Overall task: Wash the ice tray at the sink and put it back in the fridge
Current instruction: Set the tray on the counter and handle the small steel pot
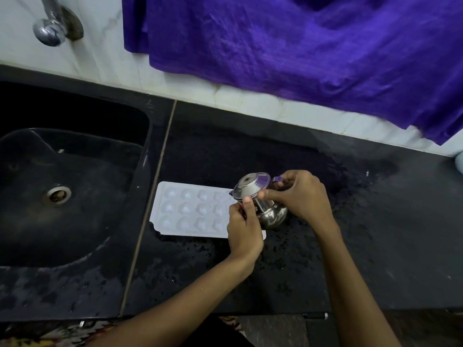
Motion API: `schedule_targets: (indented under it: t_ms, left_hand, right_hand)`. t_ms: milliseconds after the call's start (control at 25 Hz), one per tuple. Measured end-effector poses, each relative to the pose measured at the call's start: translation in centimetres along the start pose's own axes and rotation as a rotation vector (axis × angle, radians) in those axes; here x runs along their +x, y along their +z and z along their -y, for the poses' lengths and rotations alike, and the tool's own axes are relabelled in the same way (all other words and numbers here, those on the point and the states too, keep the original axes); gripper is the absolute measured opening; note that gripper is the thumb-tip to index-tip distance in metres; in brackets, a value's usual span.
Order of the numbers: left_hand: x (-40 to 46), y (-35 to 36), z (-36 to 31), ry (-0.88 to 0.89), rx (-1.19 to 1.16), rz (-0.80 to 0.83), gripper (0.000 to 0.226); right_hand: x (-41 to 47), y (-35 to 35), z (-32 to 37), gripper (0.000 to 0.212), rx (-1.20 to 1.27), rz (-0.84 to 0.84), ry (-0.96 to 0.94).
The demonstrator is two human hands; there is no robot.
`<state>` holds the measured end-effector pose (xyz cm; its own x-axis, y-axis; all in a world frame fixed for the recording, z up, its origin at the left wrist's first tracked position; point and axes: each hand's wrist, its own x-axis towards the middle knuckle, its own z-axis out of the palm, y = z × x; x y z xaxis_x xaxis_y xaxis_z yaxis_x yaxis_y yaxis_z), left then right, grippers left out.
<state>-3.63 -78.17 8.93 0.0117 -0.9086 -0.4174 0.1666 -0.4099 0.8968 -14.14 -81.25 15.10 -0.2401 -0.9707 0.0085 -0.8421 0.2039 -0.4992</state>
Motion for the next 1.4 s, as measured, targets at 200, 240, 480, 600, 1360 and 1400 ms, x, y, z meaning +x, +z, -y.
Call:
schedule_targets:
  t_ms: [200,240,480,600,1360,1400]
  left_hand:
    - [0.0,0.0,-0.1,-0.014,0.004,0.012,0.039]
    - [0.0,0.0,-0.2,-0.017,0.004,0.015,0.039]
    - [-0.7,-0.2,-0.5,0.069,0.027,0.002,0.032]
    - [-1.8,-0.4,-0.3,0.157,0.042,0.007,0.025]
    - [-2.7,-0.7,1.0,0.045,0.105,-0.016,0.046]
    - [-2.7,-0.7,0.9,0.044,0.100,-0.017,0.046]
  right_hand:
    - [0.1,-0.1,0.0,0.052,-0.023,-0.012,-0.001]
    - [0.1,-0.1,0.0,0.052,-0.025,-0.011,-0.002]
    - [-0.7,-0.4,-0.4,0.042,0.118,-0.004,0.025]
    - [-2.0,-1.1,-0.9,0.046,0.269,0.013,0.030]
    - [-3.0,-0.9,0.0,0.064,0.000,-0.013,-0.059]
    - [-3.0,-0.9,0.0,0.063,0.002,-0.016,-0.062]
